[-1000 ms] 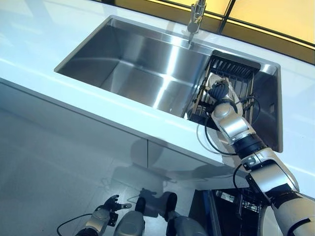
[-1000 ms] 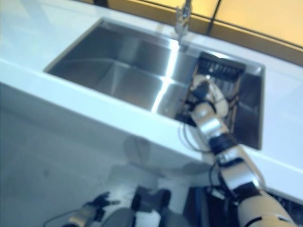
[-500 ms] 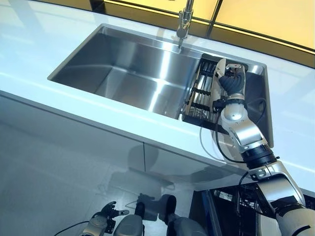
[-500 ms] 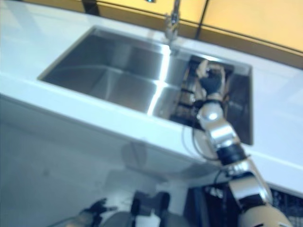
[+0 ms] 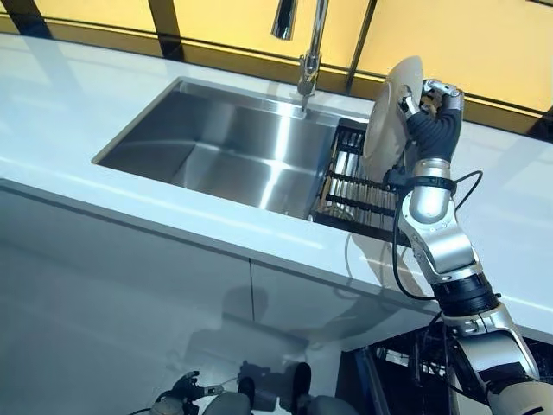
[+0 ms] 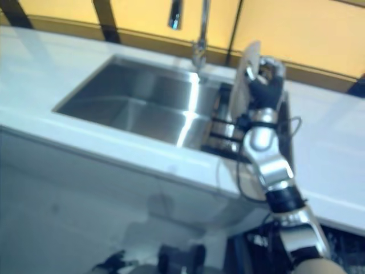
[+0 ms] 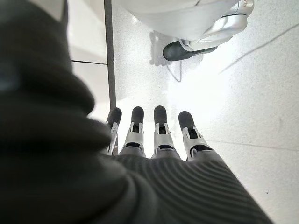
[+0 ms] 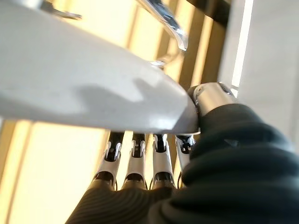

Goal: Take plates into dishwasher

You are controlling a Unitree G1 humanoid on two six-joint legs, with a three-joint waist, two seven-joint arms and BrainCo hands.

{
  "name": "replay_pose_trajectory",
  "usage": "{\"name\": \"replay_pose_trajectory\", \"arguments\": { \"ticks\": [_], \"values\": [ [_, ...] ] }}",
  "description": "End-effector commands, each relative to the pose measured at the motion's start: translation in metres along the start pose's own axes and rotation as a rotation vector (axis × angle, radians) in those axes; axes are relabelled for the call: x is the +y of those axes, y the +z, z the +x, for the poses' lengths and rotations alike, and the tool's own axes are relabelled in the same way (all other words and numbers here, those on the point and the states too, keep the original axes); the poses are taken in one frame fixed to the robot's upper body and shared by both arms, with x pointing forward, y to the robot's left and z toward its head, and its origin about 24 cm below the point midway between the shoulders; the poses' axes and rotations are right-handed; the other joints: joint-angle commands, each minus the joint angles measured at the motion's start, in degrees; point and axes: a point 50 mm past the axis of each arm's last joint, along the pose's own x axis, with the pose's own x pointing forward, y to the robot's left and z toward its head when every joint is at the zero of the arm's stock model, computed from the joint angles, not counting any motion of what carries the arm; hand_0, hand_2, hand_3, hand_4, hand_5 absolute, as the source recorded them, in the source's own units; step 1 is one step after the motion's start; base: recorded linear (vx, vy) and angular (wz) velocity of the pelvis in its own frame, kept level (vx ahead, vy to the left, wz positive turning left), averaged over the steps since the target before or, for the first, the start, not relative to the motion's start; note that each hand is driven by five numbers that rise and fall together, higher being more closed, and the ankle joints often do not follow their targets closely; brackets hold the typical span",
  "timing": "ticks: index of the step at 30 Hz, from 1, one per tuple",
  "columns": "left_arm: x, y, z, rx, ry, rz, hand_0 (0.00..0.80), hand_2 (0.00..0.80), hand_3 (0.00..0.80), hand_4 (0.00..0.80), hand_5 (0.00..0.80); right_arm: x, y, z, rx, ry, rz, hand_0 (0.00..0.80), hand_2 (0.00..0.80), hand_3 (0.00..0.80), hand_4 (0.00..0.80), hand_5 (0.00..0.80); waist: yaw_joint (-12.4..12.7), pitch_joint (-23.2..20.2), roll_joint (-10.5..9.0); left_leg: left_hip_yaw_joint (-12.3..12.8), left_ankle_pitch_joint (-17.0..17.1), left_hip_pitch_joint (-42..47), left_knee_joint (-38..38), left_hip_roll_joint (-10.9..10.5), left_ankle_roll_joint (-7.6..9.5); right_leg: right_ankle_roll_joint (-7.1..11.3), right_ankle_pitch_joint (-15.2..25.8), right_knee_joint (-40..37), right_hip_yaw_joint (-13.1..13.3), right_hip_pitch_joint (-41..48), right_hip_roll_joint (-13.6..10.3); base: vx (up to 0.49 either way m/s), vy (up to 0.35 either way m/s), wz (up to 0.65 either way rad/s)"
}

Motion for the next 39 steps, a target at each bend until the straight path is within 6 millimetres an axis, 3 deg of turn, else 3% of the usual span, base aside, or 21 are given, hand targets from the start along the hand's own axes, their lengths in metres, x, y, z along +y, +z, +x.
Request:
{"name": "replay_pose_trajectory", "arguments": {
  "ticks": [1, 7, 10, 12, 14, 17, 22, 23, 26, 30, 34, 39],
  "values": [
    [-0.002, -0.001, 0.000, -0.009, 0.000, 0.031, 0.000, 0.000, 0.000, 0.000, 0.000, -0.028, 0.044, 0.014, -0.229, -0.092, 0.053, 0.800, 0.800, 0.800, 0.800, 0.800, -0.2, -3.3, 2.75, -0.2, -5.7, 0.5, -2.6, -1.4, 6.10, 4.02, -8.6, 3.9, 2.6, 1.8, 0.5, -0.081, 0.125, -0.31],
    [0.002, -0.006, 0.000, 0.010, 0.008, 0.040, 0.000, 0.000, 0.000, 0.000, 0.000, -0.056, 0.046, 0.009, -0.241, -0.092, -0.032, 0.800, 0.800, 0.800, 0.800, 0.800, -2.7, -3.8, 2.72, 2.4, -5.8, 1.9, -3.2, -1.4, 6.32, 5.23, -3.3, 3.7, 5.1, -0.8, 0.1, -0.111, 0.170, -0.34],
    [0.007, -0.011, -0.001, 0.030, 0.014, 0.056, 0.000, 0.000, 0.000, 0.000, 0.000, -0.072, 0.045, 0.009, -0.223, -0.097, -0.056, 0.800, 0.800, 0.800, 0.800, 0.800, -3.9, -3.5, 2.47, 3.7, -5.5, 3.0, -4.1, -1.2, 6.17, 6.00, -1.3, 4.2, 4.9, -2.2, 0.1, -0.070, 0.125, -0.43],
    [0.012, -0.015, -0.002, 0.054, 0.019, 0.058, 0.000, 0.000, 0.000, 0.000, 0.000, -0.083, 0.044, 0.007, -0.213, -0.100, -0.077, 0.800, 0.800, 0.800, 0.800, 0.800, -4.5, -3.1, 2.28, 6.2, -5.0, 4.1, -5.3, -0.8, 5.89, 6.91, 0.3, 5.1, 2.2, -3.2, -0.3, -0.057, 0.115, -0.55],
    [0.016, -0.022, -0.003, 0.080, 0.030, 0.048, 0.000, 0.000, 0.000, 0.000, 0.000, -0.092, 0.045, 0.005, -0.207, -0.091, -0.079, 0.800, 0.800, 0.800, 0.800, 0.800, -4.5, -2.6, 2.18, 10.4, -4.6, 5.6, -6.8, -0.3, 5.45, 8.32, 1.9, 6.4, -3.3, -4.1, -1.3, -0.048, 0.099, -0.97],
    [0.021, -0.030, -0.005, 0.112, 0.044, 0.048, 0.000, 0.000, 0.000, 0.000, 0.000, -0.099, 0.046, 0.003, -0.199, -0.088, -0.113, 0.800, 0.800, 0.800, 0.800, 0.800, -5.0, -2.2, 2.27, 15.7, -4.6, 7.3, -7.8, 0.8, 5.60, 9.05, 2.0, 11.1, -8.1, -5.6, -2.8, -0.033, 0.062, -1.31],
    [0.027, -0.038, -0.007, 0.137, 0.051, 0.048, 0.000, 0.000, 0.000, 0.000, 0.000, -0.116, 0.039, -0.008, -0.154, -0.062, -0.157, 0.800, 0.800, 0.800, 0.800, 0.800, -8.3, -3.3, 2.35, 18.9, -5.4, 8.0, -8.8, 2.2, 6.54, 7.18, -2.4, 15.9, -5.9, -4.4, -4.1, 0.009, -0.018, -0.80],
    [0.027, -0.038, -0.007, 0.135, 0.052, 0.044, 0.000, 0.000, 0.000, 0.000, 0.000, -0.118, 0.037, -0.011, -0.143, -0.052, -0.161, 0.800, 0.800, 0.800, 0.800, 0.800, -9.0, -3.6, 2.44, 18.6, -5.9, 8.3, -8.7, 2.4, 6.42, 7.40, -3.7, 15.8, -5.4, -3.0, -4.3, 0.058, -0.080, -0.45],
    [0.028, -0.035, -0.006, 0.118, 0.059, 0.034, 0.000, 0.000, 0.000, 0.000, 0.000, -0.121, 0.030, -0.016, -0.105, -0.026, -0.158, 0.800, 0.800, 0.800, 0.800, 0.800, -9.9, -4.7, 2.38, 20.4, -6.8, 8.2, -8.8, 3.1, 6.38, 6.54, -6.3, 14.3, -5.9, 1.0, -4.6, 0.039, -0.142, -0.92],
    [0.028, -0.030, -0.005, 0.100, 0.055, 0.051, 0.000, 0.000, 0.000, 0.000, 0.000, -0.126, 0.018, -0.023, -0.030, 0.006, -0.190, 0.800, 0.800, 0.800, 0.800, 0.800, -10.7, -6.3, 1.86, 23.2, -7.2, 7.8, -8.8, 3.6, 5.59, 6.65, -8.5, 7.2, -5.7, 5.0, -3.3, 0.011, -0.225, -0.96],
    [0.028, -0.026, -0.004, 0.084, 0.057, 0.067, 0.000, 0.000, 0.000, 0.000, 0.000, -0.127, 0.005, -0.029, 0.077, 0.093, -0.208, 0.800, 0.800, 0.800, 0.800, 0.800, -11.6, -6.9, 1.31, 26.0, -7.1, 7.6, -8.8, 4.2, 4.38, 7.60, -7.7, 0.1, -4.7, 6.0, -1.7, -0.024, -0.335, -0.72],
    [0.032, -0.024, -0.004, 0.073, 0.066, 0.090, 0.000, 0.000, 0.000, 0.000, 0.000, -0.129, -0.012, -0.038, 0.227, 0.253, -0.254, 0.800, 0.800, 0.800, 0.800, 0.800, -13.3, -6.8, 0.81, 27.2, -6.8, 7.3, -8.8, 5.2, 3.70, 7.34, -8.4, -0.2, -2.0, 5.0, -0.1, -0.011, -0.413, -0.32]
  ]
}}
